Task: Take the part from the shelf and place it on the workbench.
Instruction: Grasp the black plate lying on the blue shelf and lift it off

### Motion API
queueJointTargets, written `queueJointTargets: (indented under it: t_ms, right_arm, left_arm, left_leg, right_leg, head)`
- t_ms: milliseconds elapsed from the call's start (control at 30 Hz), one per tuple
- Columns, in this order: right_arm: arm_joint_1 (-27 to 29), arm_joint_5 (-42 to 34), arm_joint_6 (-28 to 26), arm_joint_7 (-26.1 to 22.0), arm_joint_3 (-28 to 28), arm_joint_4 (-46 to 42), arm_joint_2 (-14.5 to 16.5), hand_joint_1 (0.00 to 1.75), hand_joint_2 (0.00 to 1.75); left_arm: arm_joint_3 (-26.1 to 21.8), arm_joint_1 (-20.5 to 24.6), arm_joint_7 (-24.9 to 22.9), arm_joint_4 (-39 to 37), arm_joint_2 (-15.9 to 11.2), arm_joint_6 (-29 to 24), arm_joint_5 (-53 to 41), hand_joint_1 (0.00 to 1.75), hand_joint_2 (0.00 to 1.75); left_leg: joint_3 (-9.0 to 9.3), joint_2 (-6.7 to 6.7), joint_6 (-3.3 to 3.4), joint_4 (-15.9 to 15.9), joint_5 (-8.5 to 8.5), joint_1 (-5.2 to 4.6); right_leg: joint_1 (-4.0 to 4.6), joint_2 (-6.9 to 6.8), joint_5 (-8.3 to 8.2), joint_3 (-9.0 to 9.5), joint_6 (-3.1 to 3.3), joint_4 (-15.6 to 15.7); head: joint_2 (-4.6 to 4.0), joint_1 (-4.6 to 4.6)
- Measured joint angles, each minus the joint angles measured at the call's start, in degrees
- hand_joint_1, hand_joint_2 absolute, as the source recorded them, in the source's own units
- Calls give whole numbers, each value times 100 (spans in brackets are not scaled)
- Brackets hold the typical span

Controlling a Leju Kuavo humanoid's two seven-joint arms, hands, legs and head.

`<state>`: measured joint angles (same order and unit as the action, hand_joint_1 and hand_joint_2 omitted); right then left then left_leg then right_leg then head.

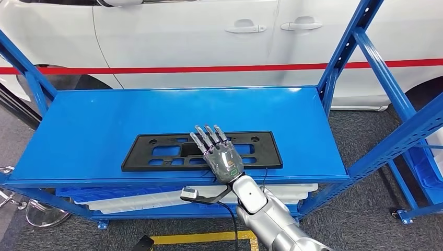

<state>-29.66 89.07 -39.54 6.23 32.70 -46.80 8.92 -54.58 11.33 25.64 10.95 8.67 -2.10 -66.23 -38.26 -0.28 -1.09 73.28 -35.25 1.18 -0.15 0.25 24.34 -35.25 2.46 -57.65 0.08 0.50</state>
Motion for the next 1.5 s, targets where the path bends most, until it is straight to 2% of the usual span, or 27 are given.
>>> queueJointTargets:
  t_ms: [33, 100, 167, 200, 300, 333, 567, 633, 667, 700, 733, 767, 800, 867, 933, 1000, 1033, 1067, 1100, 1133, 1200, 1233, 1267, 1333, 1400, 1433, 1500]
  right_arm:
    - [4, 0, 0, -4, 0, 0, 0, 0, 175]
    - [2, 0, 1, -11, 0, 0, 0, 0, 175]
    - [0, -1, 1, -10, 0, 0, 0, 0, 175]
    - [1, -1, 1, -11, 0, 0, 0, 31, 175]
    - [0, -2, 1, -15, 0, 0, 0, 161, 175]
    - [-2, -2, 1, -15, 0, 0, 0, 174, 175]
    - [-3, -3, 1, -16, 0, 0, -2, 175, 175]
    - [-3, -4, 1, -31, 0, 1, -2, 175, 175]
    - [9, -4, 1, -49, 0, 7, -4, 175, 175]
    - [17, -4, 1, -68, 0, 11, -7, 175, 175]
    - [27, -3, 1, -81, 0, 15, -10, 175, 175]
    - [36, -3, 1, -92, 0, 19, -14, 175, 175]
    - [34, -2, 1, -93, 0, 17, -15, 175, 175]
    - [39, -2, -1, -99, 0, 11, -14, 175, 175]
    - [39, -3, -1, -110, 0, -11, -9, 175, 175]
    - [43, -3, 0, -126, 0, -30, -10, 175, 175]
    - [54, -3, 0, -134, -1, -33, -11, 175, 175]
    - [68, -3, 0, -144, -2, -37, -13, 175, 175]
    - [84, -3, 1, -151, -5, -45, -15, 175, 175]
    - [97, -3, 1, -155, -9, -61, -16, 175, 175]
    - [115, -3, 1, -161, -18, -112, -22, 175, 175]
    - [126, -3, 1, -166, -22, -141, -27, 175, 175]
    - [143, -4, 1, -175, -30, -171, -36, 175, 175]
    - [192, -7, 1, -196, -55, -237, -53, 175, 175]
    - [230, -10, 1, -209, -98, -309, -68, 175, 175]
    - [242, -12, 1, -219, -122, -337, -75, 175, 175]
    - [283, -29, 1, -266, -169, -386, -93, 175, 175]
  left_arm:
    - [0, -2, 2, 0, -6, -2, 5, 0, 0]
    - [0, 8, 5, 2, -16, -9, 15, 0, 0]
    - [0, 23, 6, 4, -20, -15, 17, 0, 0]
    - [0, 21, 6, 4, -19, -15, 17, 0, 0]
    - [0, 2, 6, 2, -16, -16, 17, 0, 0]
    - [0, 1, 6, 2, -15, -17, 17, 0, 0]
    - [0, 5, 8, 3, -12, -19, 17, 0, 0]
    - [-1, 15, 16, 4, -13, -39, 18, 0, 0]
    - [-2, 19, 26, 4, -14, -60, 22, 0, 0]
    - [-2, 25, 38, 4, -6, -81, 27, 0, 0]
    - [-2, 28, 48, 4, 1, -97, 33, 0, 0]
    - [-2, 29, 59, 4, 9, -111, 38, 0, 0]
    - [-2, 31, 68, 4, 17, -115, 42, 0, 0]
    - [-2, 34, 93, 5, 15, -116, 55, 0, 0]
    - [-2, 42, 122, 7, 14, -112, 78, 0, 0]
    - [-2, 43, 144, 7, 14, -104, 92, 0, 0]
    - [-2, 38, 152, 7, 14, -101, 96, 0, 0]
    - [-2, 31, 159, 7, 13, -100, 101, 0, 0]
    - [-2, 27, 167, 7, 11, -100, 105, 0, 0]
    - [-2, 26, 173, 7, 8, -101, 112, 0, 0]
    - [-2, 33, 191, 8, 2, -107, 129, 0, 0]
    - [-2, 38, 199, 9, 1, -109, 137, 0, 0]
    - [-2, 37, 207, 9, 1, -112, 144, 0, 0]
    - [-2, 27, 214, 9, 1, -115, 152, 0, 0]
    - [-2, 21, 220, 9, 5, -119, 158, 0, 0]
    - [-3, 25, 224, 9, 7, -124, 160, 0, 0]
    - [-4, 33, 234, 10, 7, -141, 175, 0, 0]
  left_leg:
    - [20, 1, -1, -164, 174, 1]
    - [272, 5, 9, -900, 656, 2]
    - [450, 3, 67, -1428, 845, -21]
    - [468, -1, 108, -1499, 846, -35]
    - [474, -9, 218, -1514, 913, -24]
    - [477, -9, 235, -1525, 925, -13]
    - [486, 1, 261, -1543, 947, 1]
    - [483, 6, 296, -1553, 960, -1]
    - [479, 7, 310, -1551, 963, -7]
    - [469, 4, 308, -1538, 957, -24]
    - [460, 0, 289, -1529, 951, -33]
    - [453, -5, 262, -1523, 945, -41]
    - [453, -9, 225, -1527, 944, -47]
    - [449, -7, 165, -1514, 908, -51]
    - [316, -3, 118, -1190, 678, -52]
    - [-2, -1, 83, -467, 309, -34]
    - [-158, 0, 65, -124, 188, -27]
    - [-240, 1, 51, 53, 168, -20]
    - [-223, 2, 41, 20, 255, -13]
    - [-89, 4, 37, -252, 440, -3]
    - [294, 8, 42, -1038, 776, 8]
    - [424, 5, 61, -1306, 854, 4]
    - [481, 0, 82, -1433, 864, -5]
    - [478, -8, 142, -1445, 860, -17]
    - [485, 1, 217, -1480, 894, -3]
    - [487, 9, 258, -1500, 911, 6]
    - [479, 17, 306, -1511, 925, 8]
  right_leg:
    - [-3, 6, 13, 11, -6, -9]
    - [-7, 13, 47, 37, -39, -41]
    - [6, 13, 69, 19, -91, -82]
    - [15, 12, 72, 4, -120, -92]
    - [36, 10, 66, -10, -198, -94]
    - [42, 10, 66, -10, -210, -95]
    - [30, 10, 114, -21, -231, -130]
    - [4, 6, 384, -178, -274, -515]
    - [-7, 4, 590, -369, -301, -953]
    - [2, 0, 591, -334, -281, -925]
    - [17, 0, 498, -243, -248, -762]
    - [36, 1, 371, -124, -210, -534]
    - [57, 4, 178, 92, -160, -85]
    - [19, 4, 147, 113, -116, -31]
    - [-23, -11, 114, 145, -59, 32]
    - [-17, -24, 111, 148, -35, 36]
    - [-14, -25, 114, 146, -32, 30]
    - [-14, -24, 118, 144, -30, 23]
    - [-16, -20, 124, 144, -34, 11]
    - [-21, -13, 136, 146, -44, -7]
    - [-16, 5, 176, 132, -92, -74]
    - [-6, 14, 191, 114, -120, -107]
    - [4, 19, 198, 97, -147, -129]
    - [13, 25, 187, 81, -193, -133]
    - [-2, 24, 273, 47, -244, -227]
    - [-12, 20, 407, -39, -271, -421]
    - [-29, 9, 780, -352, -315, -1106]
  head:
    - [0, 0]
    - [1, 1]
    - [1, 1]
    - [1, 1]
    - [1, 1]
    - [1, 1]
    - [0, 2]
    - [1, 3]
    - [1, 3]
    - [1, 3]
    - [0, 3]
    - [0, 3]
    - [0, 3]
    - [1, 2]
    - [1, 1]
    - [1, 0]
    - [1, 1]
    - [1, 1]
    - [1, 1]
    - [0, 1]
    - [1, 0]
    - [0, 1]
    - [1, 2]
    - [0, 3]
    - [1, 3]
    - [1, 3]
    - [1, 4]
